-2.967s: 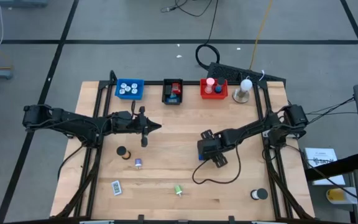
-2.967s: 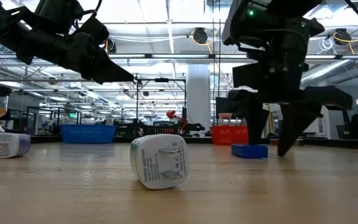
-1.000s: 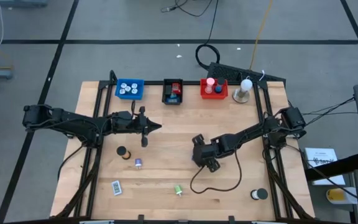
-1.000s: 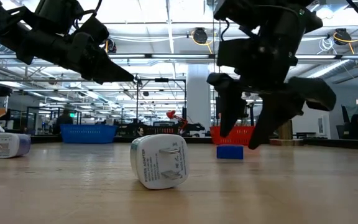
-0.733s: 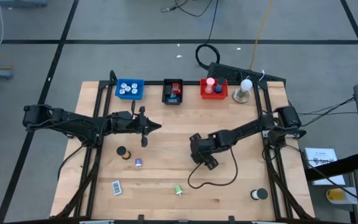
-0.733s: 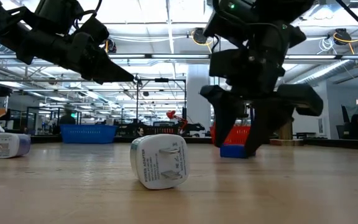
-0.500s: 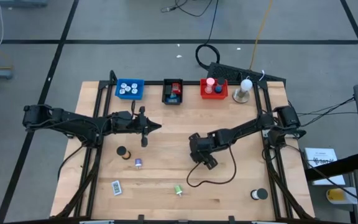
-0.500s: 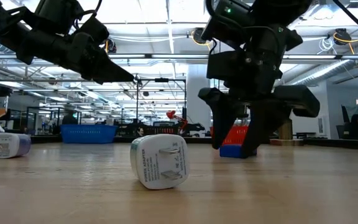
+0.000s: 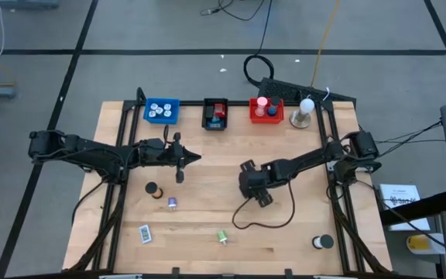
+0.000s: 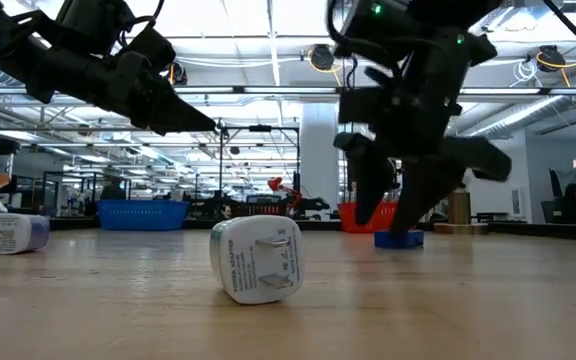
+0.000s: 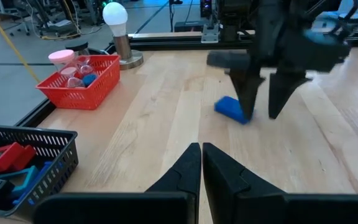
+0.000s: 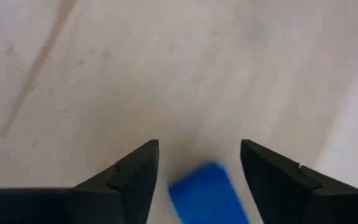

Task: Pick & Place Office items
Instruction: Put the blue digital clock into the black bin

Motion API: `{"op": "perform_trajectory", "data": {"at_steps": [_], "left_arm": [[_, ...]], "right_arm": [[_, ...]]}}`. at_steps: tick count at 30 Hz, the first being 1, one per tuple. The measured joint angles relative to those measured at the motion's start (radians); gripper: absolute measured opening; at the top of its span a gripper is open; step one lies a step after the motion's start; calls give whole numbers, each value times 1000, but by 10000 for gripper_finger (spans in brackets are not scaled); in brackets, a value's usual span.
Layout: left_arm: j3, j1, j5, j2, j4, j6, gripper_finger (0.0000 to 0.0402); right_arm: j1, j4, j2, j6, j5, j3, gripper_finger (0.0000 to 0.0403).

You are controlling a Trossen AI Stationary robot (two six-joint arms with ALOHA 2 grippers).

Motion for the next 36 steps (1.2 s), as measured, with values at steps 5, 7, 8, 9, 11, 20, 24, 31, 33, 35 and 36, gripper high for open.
{"op": "perform_trajectory", "data": {"at_steps": [5, 7, 8, 9, 11, 20, 24, 31, 33, 35, 36], "left_arm": [[0, 0, 0, 0, 5, 0, 24], [0, 0, 0, 0, 3, 0, 24], [0, 0, 0, 0, 2, 0, 24], [0, 0, 0, 0, 3, 0, 24], [0, 0, 0, 0, 3, 0, 24], [0, 0, 0, 0, 2, 0, 24], [0, 0, 0, 0, 2, 0, 24], [0, -1, 0, 0, 2, 0, 24], [0, -1, 0, 0, 2, 0, 24], [0, -1, 0, 0, 2, 0, 24], [0, -1, 0, 0, 2, 0, 24]], "right_arm": [[-10, -78, -38, 69, -13, 1, 257], [-15, -110, -41, 52, 3, 1, 263], [-17, -125, -42, 31, 17, 1, 264], [-18, -134, -41, 11, 39, 1, 264], [-28, -155, -37, -20, 63, 1, 264], [-102, -170, -7, -70, -1, 1, 259], [-111, -177, 16, -73, -21, 3, 248], [-116, -173, 21, -73, -23, 3, 184], [-121, -154, 14, -59, -19, 1, 157], [-132, -101, 5, -50, -11, 1, 145], [-140, -69, -1, -45, -5, 1, 145]]}}
